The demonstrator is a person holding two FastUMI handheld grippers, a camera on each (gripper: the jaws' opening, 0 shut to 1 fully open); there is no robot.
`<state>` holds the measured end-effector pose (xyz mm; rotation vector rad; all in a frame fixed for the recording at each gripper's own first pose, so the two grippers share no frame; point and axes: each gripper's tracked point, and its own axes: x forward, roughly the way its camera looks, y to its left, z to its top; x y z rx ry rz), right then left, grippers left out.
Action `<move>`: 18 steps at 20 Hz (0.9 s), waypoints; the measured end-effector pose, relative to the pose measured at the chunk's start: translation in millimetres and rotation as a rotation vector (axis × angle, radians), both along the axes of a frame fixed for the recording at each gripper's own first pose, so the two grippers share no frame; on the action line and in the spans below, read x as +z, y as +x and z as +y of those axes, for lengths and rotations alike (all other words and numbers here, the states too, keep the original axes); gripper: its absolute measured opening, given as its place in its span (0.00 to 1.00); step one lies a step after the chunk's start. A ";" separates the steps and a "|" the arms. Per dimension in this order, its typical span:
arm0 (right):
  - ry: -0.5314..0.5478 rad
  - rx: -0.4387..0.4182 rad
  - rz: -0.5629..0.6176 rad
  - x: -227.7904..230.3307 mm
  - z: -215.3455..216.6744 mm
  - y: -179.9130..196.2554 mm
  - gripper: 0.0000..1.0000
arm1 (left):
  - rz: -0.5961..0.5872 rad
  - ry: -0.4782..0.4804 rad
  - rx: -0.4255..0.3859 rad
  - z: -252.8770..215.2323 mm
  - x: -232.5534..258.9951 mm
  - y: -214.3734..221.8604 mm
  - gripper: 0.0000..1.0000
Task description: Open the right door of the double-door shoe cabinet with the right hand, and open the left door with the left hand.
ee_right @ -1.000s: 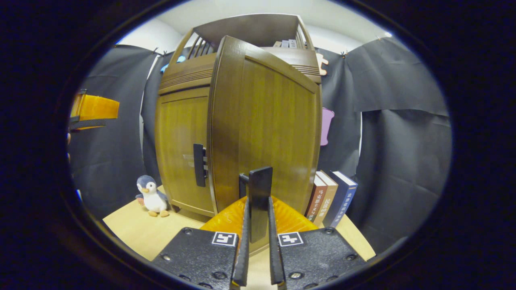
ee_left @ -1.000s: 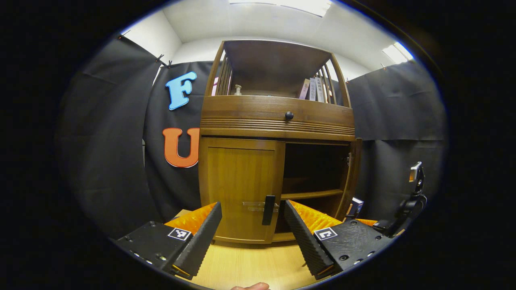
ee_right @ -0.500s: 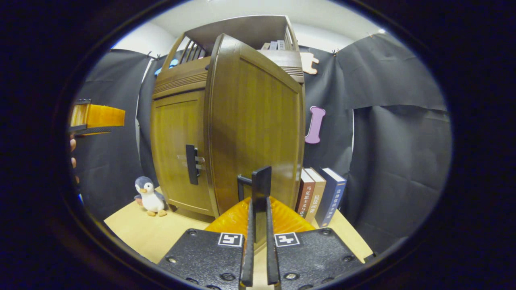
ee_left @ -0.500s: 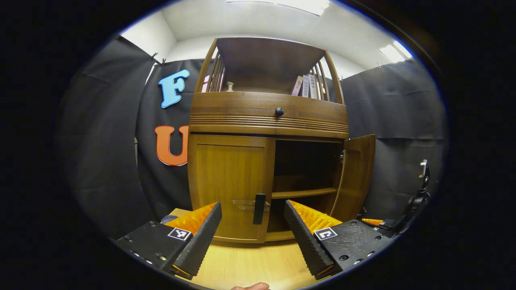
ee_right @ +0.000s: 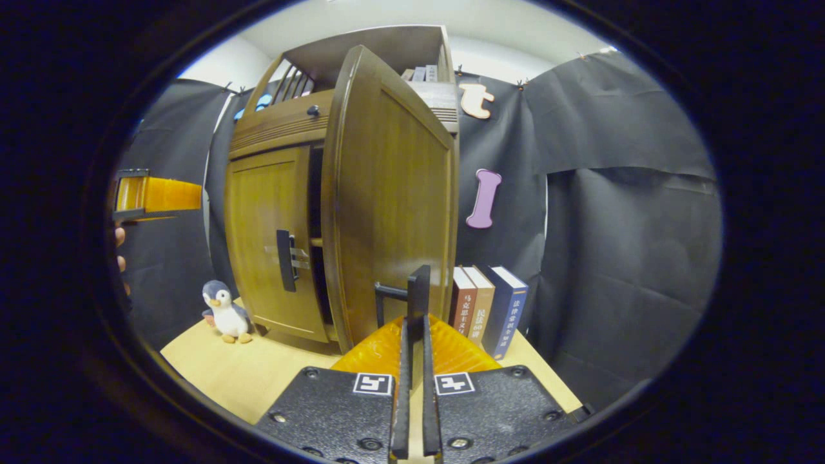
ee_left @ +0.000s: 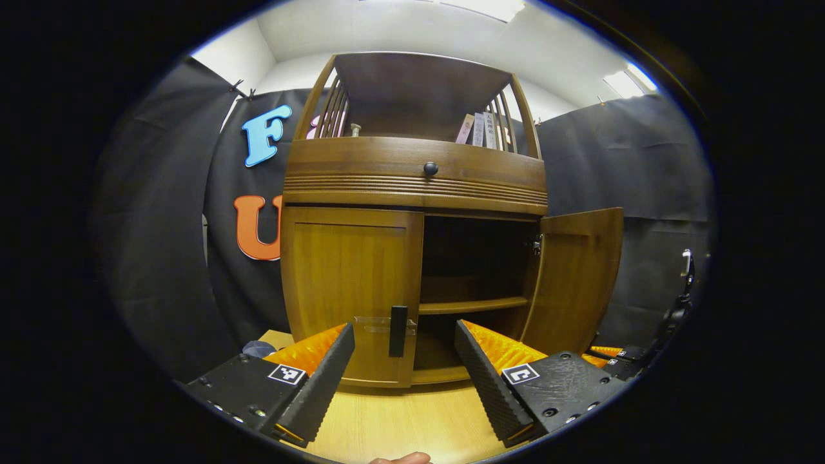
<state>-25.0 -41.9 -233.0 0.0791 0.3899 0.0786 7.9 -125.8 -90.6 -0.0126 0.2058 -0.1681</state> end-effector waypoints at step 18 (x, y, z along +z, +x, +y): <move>0.006 -0.176 0.027 7.4 -83.4 -3.6 0.04 | 0.117 -0.035 0.003 -9.2 -56.9 68.3 0.94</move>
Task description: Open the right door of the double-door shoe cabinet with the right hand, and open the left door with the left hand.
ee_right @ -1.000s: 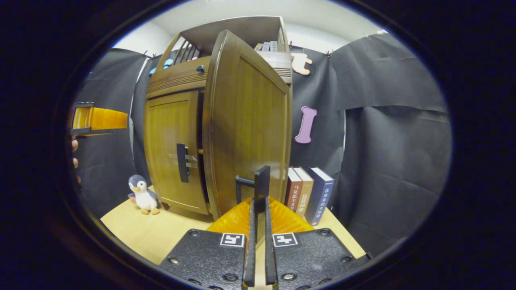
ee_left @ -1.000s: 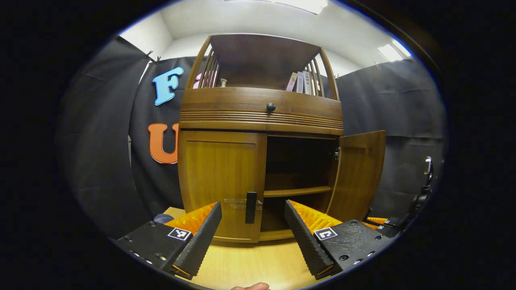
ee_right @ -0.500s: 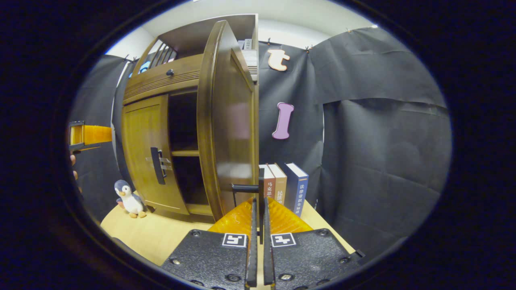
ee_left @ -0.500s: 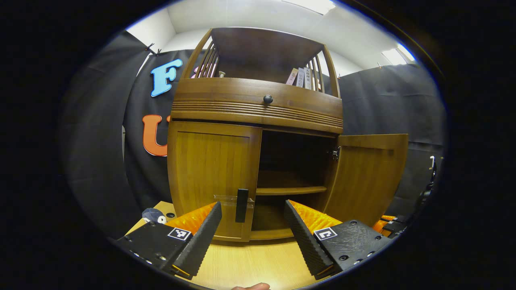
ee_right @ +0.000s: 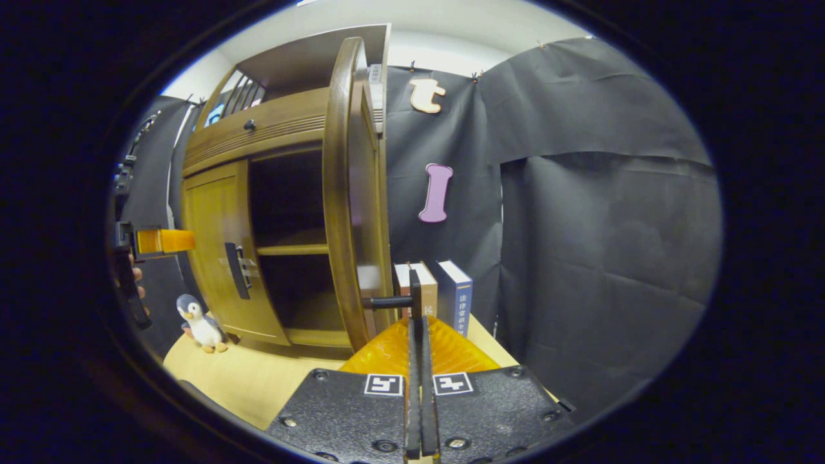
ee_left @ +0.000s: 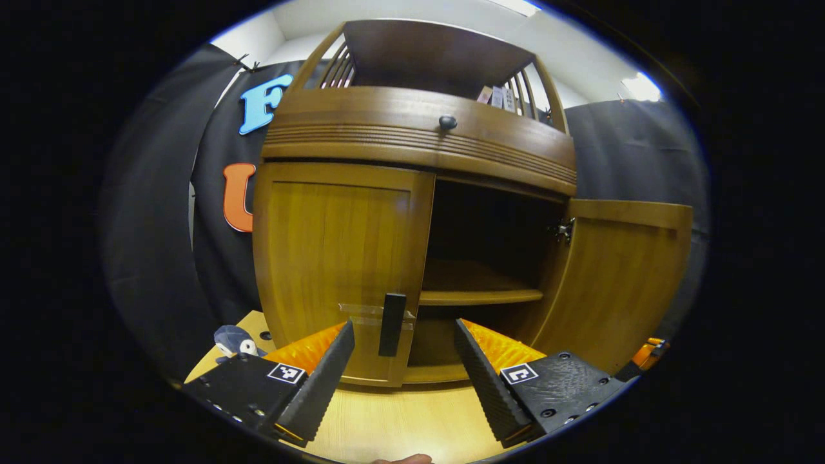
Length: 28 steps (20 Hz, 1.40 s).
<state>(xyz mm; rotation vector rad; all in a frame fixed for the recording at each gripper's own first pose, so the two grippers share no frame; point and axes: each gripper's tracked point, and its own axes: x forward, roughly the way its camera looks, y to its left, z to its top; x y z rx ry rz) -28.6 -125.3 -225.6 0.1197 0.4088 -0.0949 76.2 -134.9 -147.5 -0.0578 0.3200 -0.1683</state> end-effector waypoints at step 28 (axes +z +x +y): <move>-0.090 -0.190 -0.047 39.7 -62.8 -31.1 0.14 | 0.036 0.140 -0.030 -3.1 -102.0 121.3 0.34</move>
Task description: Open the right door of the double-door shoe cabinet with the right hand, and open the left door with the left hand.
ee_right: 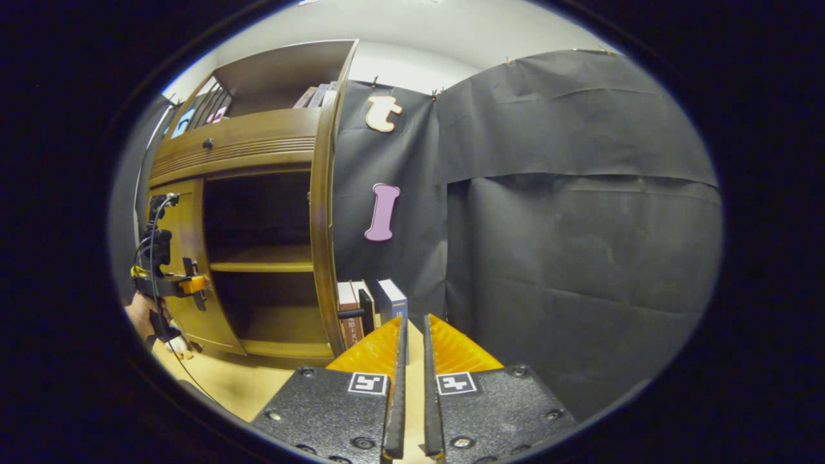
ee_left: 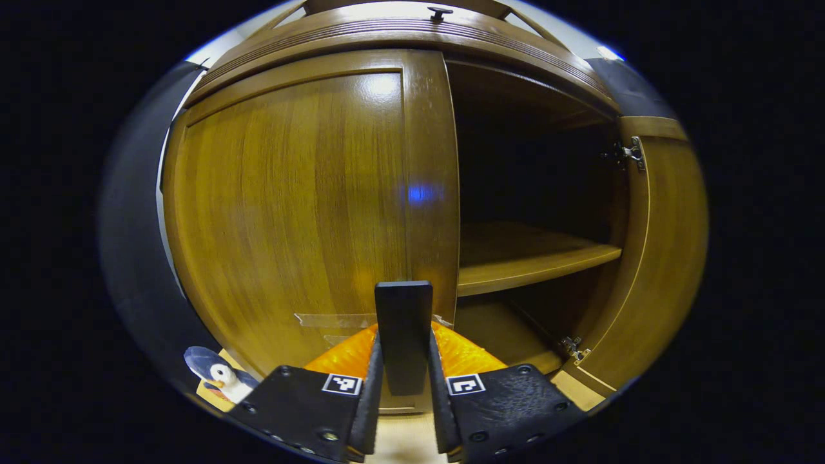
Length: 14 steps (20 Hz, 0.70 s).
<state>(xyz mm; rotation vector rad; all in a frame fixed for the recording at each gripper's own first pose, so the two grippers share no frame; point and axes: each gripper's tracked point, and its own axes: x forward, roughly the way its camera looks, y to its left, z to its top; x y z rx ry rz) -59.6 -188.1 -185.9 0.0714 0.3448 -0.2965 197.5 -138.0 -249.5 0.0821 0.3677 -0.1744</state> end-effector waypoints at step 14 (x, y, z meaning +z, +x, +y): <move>0.023 0.056 -0.003 -2.8 22.1 -18.0 0.28 | 0.028 -0.033 0.045 14.7 5.9 -44.8 0.30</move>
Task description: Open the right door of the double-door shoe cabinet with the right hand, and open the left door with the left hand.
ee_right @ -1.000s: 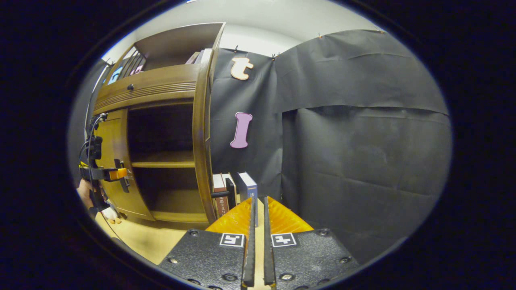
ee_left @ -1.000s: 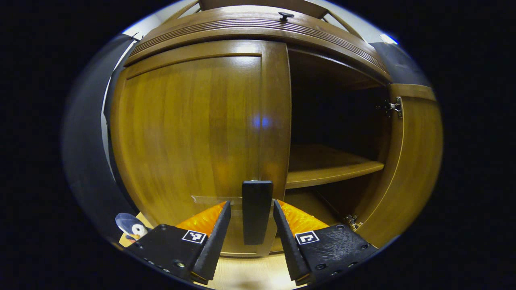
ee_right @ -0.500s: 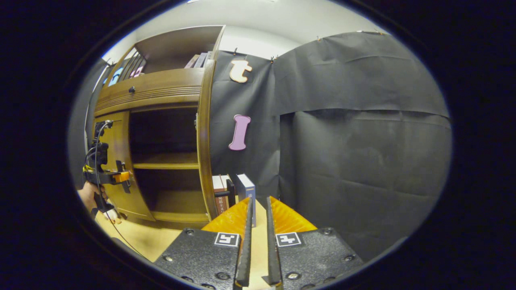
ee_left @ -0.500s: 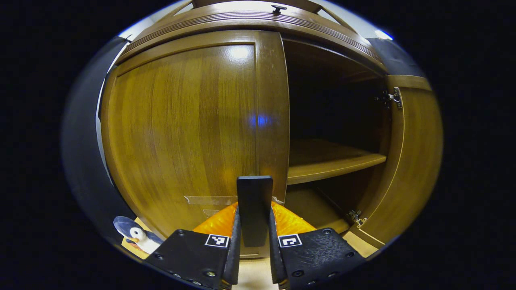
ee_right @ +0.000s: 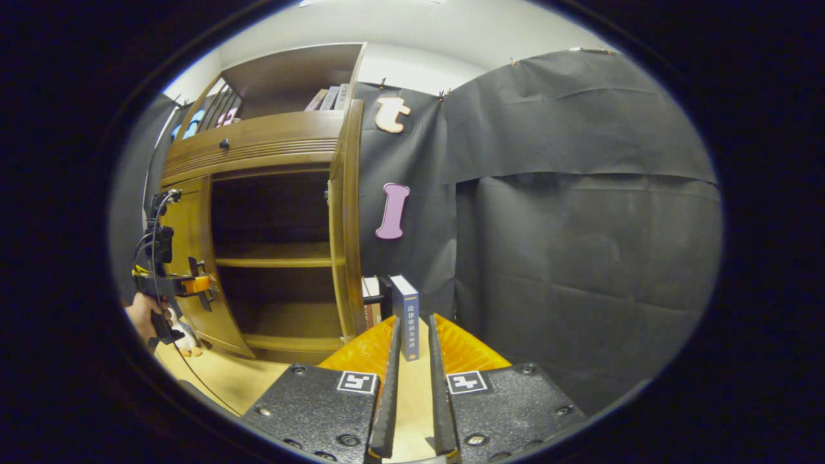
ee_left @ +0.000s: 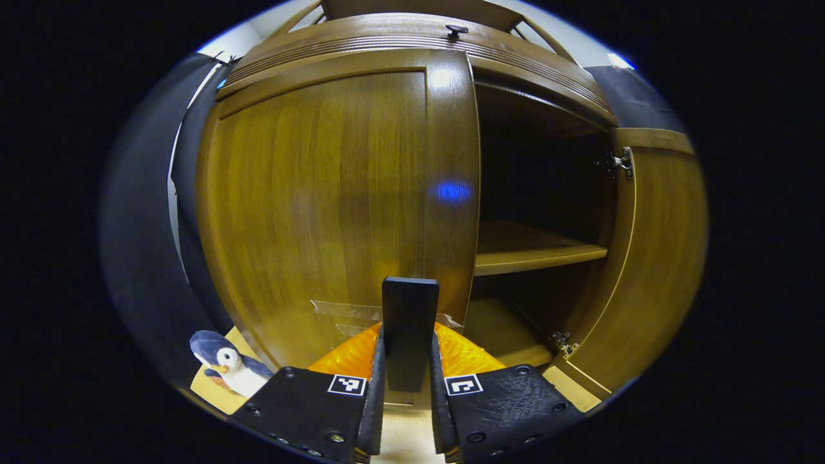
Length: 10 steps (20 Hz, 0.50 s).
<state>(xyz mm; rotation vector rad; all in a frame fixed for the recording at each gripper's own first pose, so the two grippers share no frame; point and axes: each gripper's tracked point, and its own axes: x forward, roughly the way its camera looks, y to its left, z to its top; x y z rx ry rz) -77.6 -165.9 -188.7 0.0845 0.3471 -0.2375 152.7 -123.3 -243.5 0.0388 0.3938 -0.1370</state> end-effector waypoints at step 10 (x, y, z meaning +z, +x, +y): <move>0.008 0.124 0.002 -1.1 36.6 1.7 0.26 | 0.003 -0.010 0.045 25.1 8.8 -49.2 0.30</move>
